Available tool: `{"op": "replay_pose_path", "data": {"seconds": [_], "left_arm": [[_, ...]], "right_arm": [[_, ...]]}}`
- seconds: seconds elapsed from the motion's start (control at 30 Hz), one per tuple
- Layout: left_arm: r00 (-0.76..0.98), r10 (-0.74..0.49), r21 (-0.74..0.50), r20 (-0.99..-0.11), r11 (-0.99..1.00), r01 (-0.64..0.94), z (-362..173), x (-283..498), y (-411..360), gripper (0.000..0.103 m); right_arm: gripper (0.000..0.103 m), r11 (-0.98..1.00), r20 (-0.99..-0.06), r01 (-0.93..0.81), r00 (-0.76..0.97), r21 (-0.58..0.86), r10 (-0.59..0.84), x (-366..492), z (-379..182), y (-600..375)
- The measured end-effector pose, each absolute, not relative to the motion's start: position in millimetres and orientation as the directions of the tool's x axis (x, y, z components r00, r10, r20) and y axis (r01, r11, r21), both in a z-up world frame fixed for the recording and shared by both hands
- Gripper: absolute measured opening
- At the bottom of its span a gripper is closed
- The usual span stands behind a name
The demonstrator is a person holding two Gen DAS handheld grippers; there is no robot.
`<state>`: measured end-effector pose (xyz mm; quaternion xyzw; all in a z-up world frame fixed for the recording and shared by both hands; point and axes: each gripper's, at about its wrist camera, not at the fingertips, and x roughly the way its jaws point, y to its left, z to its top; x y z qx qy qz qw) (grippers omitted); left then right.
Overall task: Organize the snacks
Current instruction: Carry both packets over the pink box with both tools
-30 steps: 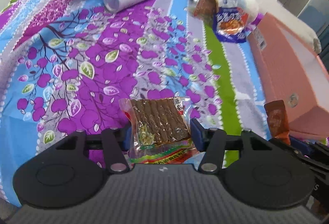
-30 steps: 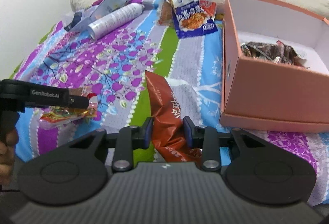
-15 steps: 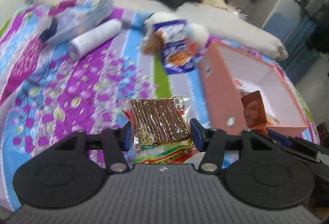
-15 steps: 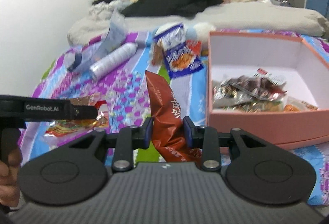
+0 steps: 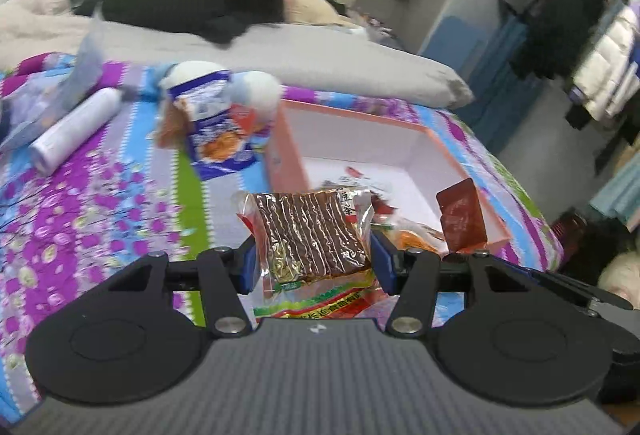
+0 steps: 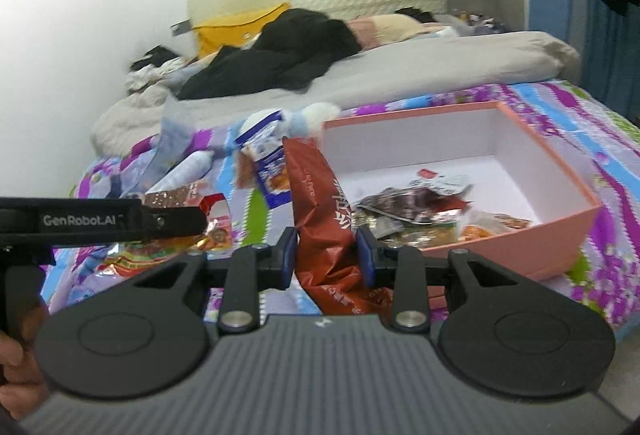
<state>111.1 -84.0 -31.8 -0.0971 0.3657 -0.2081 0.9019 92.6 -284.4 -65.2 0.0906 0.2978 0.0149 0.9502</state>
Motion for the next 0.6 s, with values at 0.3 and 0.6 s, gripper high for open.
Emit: {"op": "replay_pose_path", "data": {"seconds": [0.3,0.6], "left_arm": [[0.591,-0.502,-0.330,-0.632,0.864,0.381,-36.9,135.1,-124.6,0.060],[0.551,-0.506,-0.316,-0.663,0.857,0.406,-45.3,202.0,-170.3,0.060]], "right_arm": [[0.035,0.971,-0.575,0.127,0.818,0.200,0.012,91.0,-68.6,-314.5],[0.035,0.963,-0.568,0.177,0.823,0.201,-0.033,139.8,-64.2,-350.8]]}}
